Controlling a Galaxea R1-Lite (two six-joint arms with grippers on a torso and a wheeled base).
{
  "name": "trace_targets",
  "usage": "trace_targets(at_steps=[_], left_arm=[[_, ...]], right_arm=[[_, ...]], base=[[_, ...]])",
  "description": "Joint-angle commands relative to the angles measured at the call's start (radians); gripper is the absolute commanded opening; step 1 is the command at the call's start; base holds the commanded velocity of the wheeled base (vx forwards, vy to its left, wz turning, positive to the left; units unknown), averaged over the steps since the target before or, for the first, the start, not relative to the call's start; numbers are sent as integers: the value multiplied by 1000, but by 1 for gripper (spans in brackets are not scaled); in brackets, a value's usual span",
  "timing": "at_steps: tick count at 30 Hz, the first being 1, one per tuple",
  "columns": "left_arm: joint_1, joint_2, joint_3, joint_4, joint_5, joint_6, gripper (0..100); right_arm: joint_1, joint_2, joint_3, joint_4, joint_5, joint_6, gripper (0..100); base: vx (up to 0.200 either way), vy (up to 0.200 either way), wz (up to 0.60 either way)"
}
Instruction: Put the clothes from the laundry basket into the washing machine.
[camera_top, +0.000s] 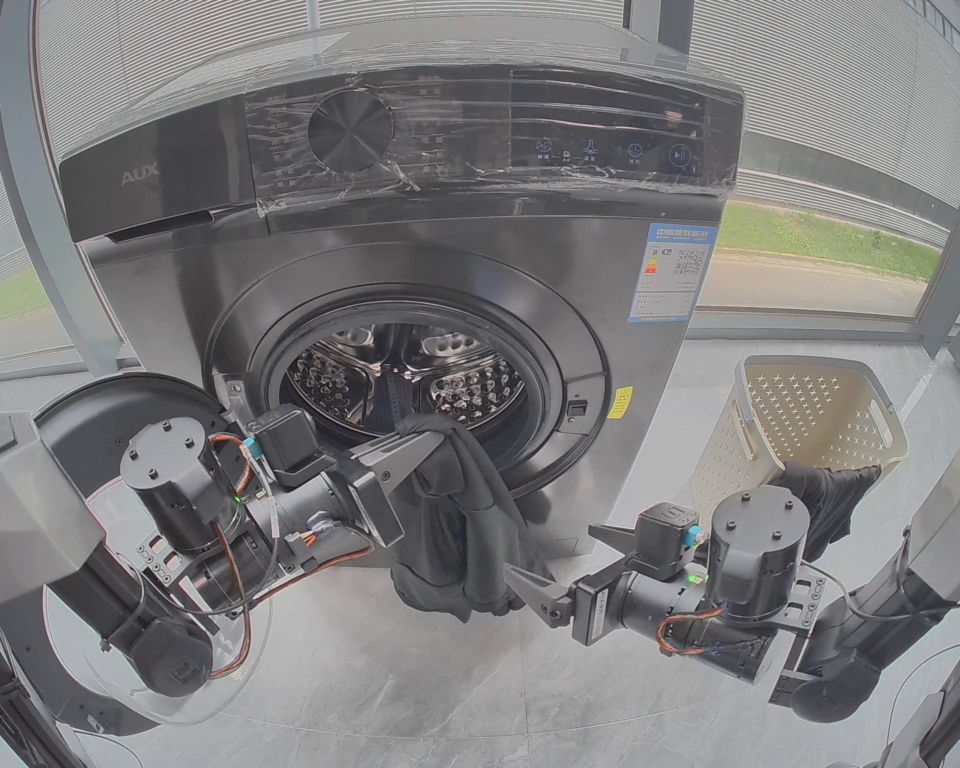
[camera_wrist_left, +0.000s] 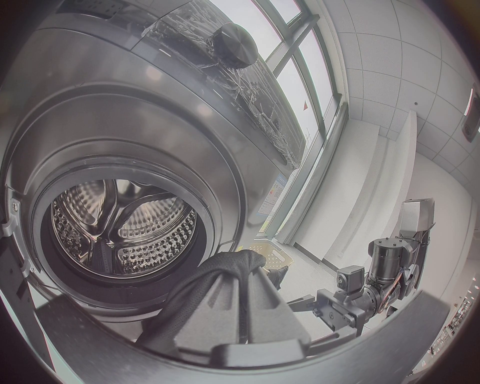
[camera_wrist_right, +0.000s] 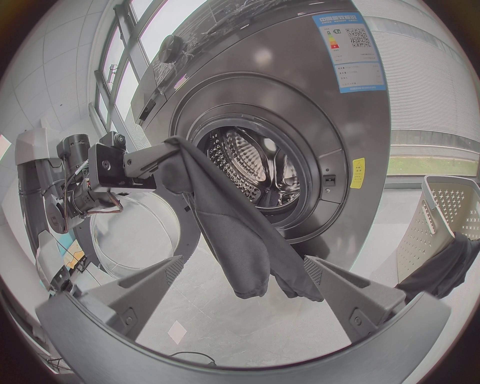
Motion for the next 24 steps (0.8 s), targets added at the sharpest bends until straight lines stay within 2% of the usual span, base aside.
trace_targets(at_steps=[1,8,24], left_arm=[[-6,5,-9,0,1,0,0],[-16,11,-18,0,2,-2,0],[-20,-7,0,-2,2,0,0]], right_arm=[[7,39,-17,-3,2,0,100],[21,85,-56,-45,12,-1,100],[-23,229,-183,-74,-2,-4,100]], base=[[0,0,0],[0,0,0],[0,0,0]])
